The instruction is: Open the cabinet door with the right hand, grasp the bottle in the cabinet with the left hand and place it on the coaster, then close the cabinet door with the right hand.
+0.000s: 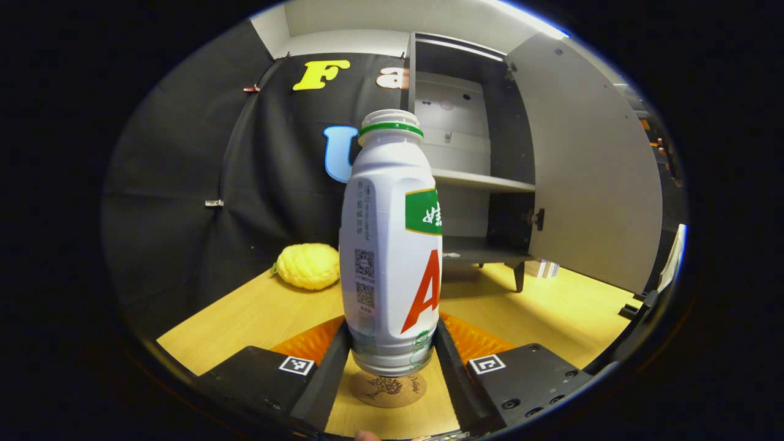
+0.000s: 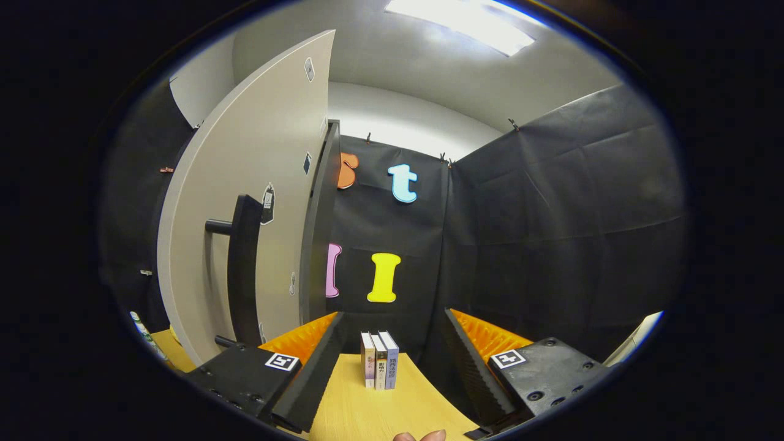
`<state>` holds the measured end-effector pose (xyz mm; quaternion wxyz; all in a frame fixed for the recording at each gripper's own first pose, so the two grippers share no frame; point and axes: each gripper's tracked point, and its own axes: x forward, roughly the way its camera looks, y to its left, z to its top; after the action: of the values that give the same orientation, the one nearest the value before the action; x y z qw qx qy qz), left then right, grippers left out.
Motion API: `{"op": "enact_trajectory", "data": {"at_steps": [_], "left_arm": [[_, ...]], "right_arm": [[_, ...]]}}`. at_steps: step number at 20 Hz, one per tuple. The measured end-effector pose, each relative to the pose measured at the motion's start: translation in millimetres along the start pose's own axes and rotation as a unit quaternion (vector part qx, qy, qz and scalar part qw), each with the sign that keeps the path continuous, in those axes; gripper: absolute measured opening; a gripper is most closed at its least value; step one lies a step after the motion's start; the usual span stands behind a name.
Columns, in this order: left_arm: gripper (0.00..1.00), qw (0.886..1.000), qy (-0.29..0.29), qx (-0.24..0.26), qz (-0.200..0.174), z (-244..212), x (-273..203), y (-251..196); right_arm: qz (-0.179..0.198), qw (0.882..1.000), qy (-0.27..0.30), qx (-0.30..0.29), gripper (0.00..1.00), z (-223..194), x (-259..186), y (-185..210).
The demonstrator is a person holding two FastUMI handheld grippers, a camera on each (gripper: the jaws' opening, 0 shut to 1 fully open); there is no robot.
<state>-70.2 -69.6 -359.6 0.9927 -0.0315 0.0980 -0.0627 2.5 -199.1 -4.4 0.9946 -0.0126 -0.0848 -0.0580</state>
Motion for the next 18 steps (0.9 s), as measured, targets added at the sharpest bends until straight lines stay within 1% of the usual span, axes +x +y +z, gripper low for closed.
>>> {"op": "enact_trajectory", "data": {"at_steps": [3,9,15,18], "left_arm": [[0.77,1.0,0.002,-0.002,-0.001,-21.4,6.5,-1.2],[0.77,1.0,-0.004,0.005,-0.013,-53.9,9.5,-8.5],[0.77,1.0,-0.002,0.009,-0.004,-78.1,10.3,-3.2],[0.77,1.0,0.0,0.027,0.006,-86.6,14.1,1.3]], "right_arm": [[-0.003,1.0,0.002,-0.014,0.97,-5.8,-3.3,0.6],[-0.019,1.0,0.007,-0.008,0.98,-12.3,-6.7,-9.2],[-0.019,1.0,0.01,-0.016,0.97,-12.5,-8.2,-7.8],[-0.018,1.0,0.014,-0.02,0.98,-13.2,-10.1,-6.6]]}}
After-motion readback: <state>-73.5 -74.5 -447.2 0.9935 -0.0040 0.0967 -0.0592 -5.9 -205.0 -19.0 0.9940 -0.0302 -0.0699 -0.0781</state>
